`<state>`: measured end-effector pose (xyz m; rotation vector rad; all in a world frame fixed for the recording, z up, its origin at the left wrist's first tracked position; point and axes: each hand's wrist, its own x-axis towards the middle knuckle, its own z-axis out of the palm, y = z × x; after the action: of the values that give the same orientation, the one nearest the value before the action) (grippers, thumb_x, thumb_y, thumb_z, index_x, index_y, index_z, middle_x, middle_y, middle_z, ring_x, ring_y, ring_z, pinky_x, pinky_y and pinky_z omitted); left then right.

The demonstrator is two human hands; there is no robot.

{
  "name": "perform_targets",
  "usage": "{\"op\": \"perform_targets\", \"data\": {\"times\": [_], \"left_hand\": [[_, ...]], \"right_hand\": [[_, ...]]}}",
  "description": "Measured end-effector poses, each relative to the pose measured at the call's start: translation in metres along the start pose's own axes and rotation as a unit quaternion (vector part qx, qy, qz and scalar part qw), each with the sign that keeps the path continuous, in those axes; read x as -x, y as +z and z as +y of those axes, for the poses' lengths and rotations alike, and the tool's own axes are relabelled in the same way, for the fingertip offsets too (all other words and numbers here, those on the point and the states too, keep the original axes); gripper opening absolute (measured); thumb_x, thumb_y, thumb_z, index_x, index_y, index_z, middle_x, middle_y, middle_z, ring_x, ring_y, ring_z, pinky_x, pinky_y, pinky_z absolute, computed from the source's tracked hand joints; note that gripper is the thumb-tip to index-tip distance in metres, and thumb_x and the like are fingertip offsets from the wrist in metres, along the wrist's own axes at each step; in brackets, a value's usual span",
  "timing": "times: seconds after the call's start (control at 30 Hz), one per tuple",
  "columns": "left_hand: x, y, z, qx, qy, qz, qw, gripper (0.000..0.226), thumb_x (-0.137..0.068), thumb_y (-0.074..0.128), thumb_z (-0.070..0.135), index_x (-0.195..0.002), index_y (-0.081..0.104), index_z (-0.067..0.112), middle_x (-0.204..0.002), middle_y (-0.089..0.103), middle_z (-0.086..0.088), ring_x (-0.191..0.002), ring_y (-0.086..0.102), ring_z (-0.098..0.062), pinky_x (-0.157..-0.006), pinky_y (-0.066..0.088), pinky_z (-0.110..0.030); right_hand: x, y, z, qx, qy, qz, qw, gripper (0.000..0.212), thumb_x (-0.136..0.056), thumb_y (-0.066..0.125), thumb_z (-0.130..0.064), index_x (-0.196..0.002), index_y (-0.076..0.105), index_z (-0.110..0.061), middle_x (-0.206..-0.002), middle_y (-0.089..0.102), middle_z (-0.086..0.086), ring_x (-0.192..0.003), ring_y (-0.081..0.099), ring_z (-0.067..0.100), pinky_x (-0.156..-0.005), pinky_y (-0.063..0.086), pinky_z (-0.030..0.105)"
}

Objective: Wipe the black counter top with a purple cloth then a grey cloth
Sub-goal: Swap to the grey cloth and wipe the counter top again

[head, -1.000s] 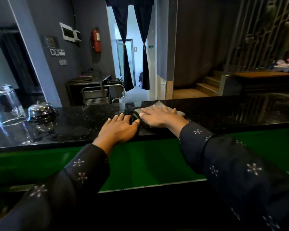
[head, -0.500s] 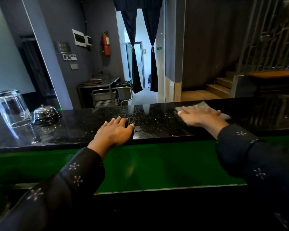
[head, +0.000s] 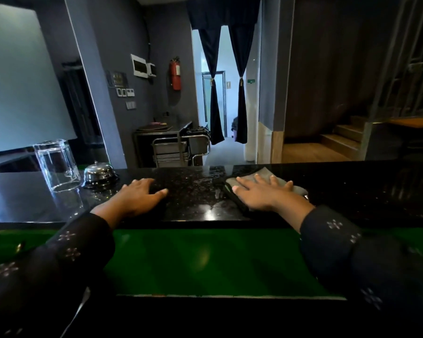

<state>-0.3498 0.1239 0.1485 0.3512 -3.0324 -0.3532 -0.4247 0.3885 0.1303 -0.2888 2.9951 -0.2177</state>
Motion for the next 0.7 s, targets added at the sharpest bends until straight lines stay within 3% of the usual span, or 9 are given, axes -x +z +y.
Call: {"op": "perform_targets", "data": {"times": [0.13,0.33,0.53,0.7], "left_hand": [[0.004,0.004,-0.051,-0.033,-0.03,0.002,0.999,0.074,-0.09,0.028,0.065,-0.148,0.027,0.018,-0.156,0.025,-0.009,-0.144,0.023,-0.025,-0.118,0.014,-0.043],[-0.008,0.015,-0.062,-0.043,-0.007,0.039,0.998,0.072,-0.092,0.021,0.065,-0.15,0.02,0.022,-0.16,0.013,-0.002,-0.146,0.013,-0.02,-0.117,0.011,-0.038],[-0.011,0.016,-0.069,-0.025,-0.003,0.023,0.999,0.071,-0.093,0.02,0.062,-0.151,0.017,0.022,-0.16,0.01,-0.003,-0.147,0.009,-0.021,-0.118,0.007,-0.038],[-0.009,0.012,-0.072,-0.011,0.002,0.018,1.0,0.065,-0.096,0.02,0.055,-0.151,0.017,0.021,-0.16,0.01,-0.003,-0.147,0.008,-0.022,-0.118,0.006,-0.039]], "right_hand": [[-0.048,-0.015,0.007,-0.019,0.061,0.0,0.998,0.065,-0.09,0.012,-0.072,-0.15,0.009,-0.048,-0.163,-0.003,-0.003,-0.147,-0.007,0.039,-0.108,-0.009,0.072],[-0.081,-0.022,-0.021,-0.025,0.16,0.041,0.986,0.074,-0.085,0.016,-0.077,-0.15,0.02,-0.041,-0.162,0.008,0.009,-0.146,0.004,0.042,-0.112,-0.001,0.068],[-0.079,0.003,-0.123,-0.013,-0.019,0.02,1.0,0.066,-0.089,0.018,-0.072,-0.149,0.02,-0.045,-0.162,0.011,0.005,-0.144,0.001,0.047,-0.104,-0.007,0.076],[-0.032,0.022,-0.155,0.007,-0.103,-0.018,0.995,0.062,-0.089,0.011,-0.072,-0.147,0.005,-0.052,-0.163,-0.005,0.0,-0.146,-0.011,0.038,-0.108,-0.013,0.069]]}}
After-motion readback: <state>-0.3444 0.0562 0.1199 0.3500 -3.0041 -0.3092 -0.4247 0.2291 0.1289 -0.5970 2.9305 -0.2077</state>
